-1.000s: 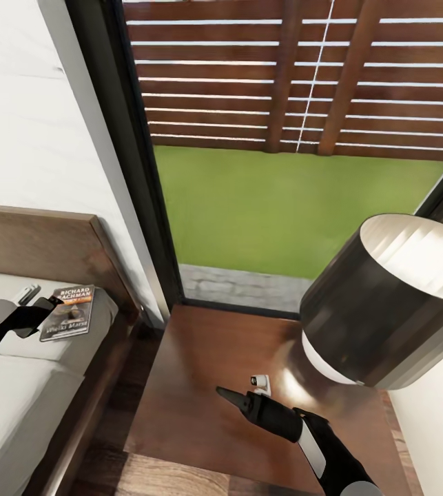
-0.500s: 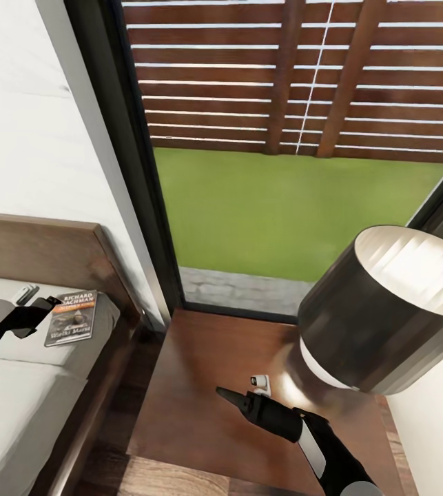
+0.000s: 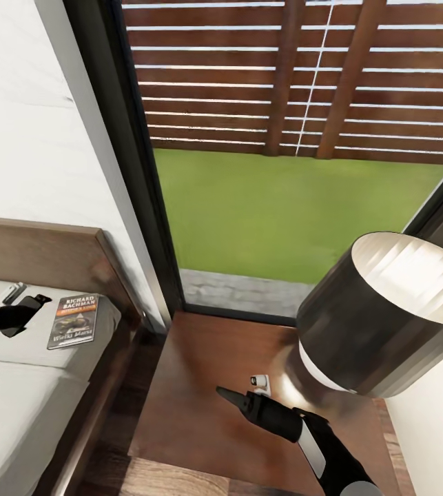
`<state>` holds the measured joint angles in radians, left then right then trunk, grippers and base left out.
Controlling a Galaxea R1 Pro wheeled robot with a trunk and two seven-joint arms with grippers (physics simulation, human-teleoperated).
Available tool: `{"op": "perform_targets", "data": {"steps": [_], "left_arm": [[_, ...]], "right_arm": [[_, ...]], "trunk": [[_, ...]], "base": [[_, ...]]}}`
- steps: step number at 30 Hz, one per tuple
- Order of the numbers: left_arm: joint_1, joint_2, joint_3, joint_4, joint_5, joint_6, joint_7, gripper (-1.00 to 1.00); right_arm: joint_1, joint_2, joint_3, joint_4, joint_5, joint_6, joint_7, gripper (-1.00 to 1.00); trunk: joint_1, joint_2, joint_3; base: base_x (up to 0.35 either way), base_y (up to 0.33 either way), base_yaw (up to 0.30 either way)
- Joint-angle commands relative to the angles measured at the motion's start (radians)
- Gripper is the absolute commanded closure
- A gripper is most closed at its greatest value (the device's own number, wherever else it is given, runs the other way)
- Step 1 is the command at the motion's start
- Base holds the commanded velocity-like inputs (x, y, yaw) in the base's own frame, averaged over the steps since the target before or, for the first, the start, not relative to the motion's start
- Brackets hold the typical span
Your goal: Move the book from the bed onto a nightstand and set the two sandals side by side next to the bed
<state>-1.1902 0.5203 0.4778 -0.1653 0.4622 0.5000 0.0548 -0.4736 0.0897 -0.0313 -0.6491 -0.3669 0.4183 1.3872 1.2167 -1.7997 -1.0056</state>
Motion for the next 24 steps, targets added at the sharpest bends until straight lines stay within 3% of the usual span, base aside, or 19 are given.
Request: {"op": "perform_targets", "data": {"steps": [1,8,16,24], "left_arm": [[0.0,0.007,-0.001,-0.001,0.011,0.01,-0.003,-1.0],[0.0,0.05,-0.003,0.0,0.012,0.079,-0.08,-1.0],[0.0,0.106,-0.005,0.007,0.011,0.181,-0.239,-1.0],[0.001,0.125,-0.007,0.013,0.003,0.255,-0.362,-1.0]], "right_arm": [[0.0,0.001,-0.004,0.0,0.0,0.011,0.003,-1.0],[0.0,0.004,-0.008,0.0,0.001,0.014,0.003,-1.0],[0.0,0.004,-0.012,0.001,0.001,0.015,0.002,-1.0],[0.0,0.003,-0.013,0.002,0.002,0.016,0.001,-1.0]], "trunk": [[0.0,0.0,-0.001],[0.0,0.0,-0.001],[0.0,0.0,-0.001],[0.0,0.0,-0.001]], "base": [[0.0,0.0,0.0],[0.0,0.0,0.0],[0.0,0.0,0.0],[0.0,0.0,0.0]]}}
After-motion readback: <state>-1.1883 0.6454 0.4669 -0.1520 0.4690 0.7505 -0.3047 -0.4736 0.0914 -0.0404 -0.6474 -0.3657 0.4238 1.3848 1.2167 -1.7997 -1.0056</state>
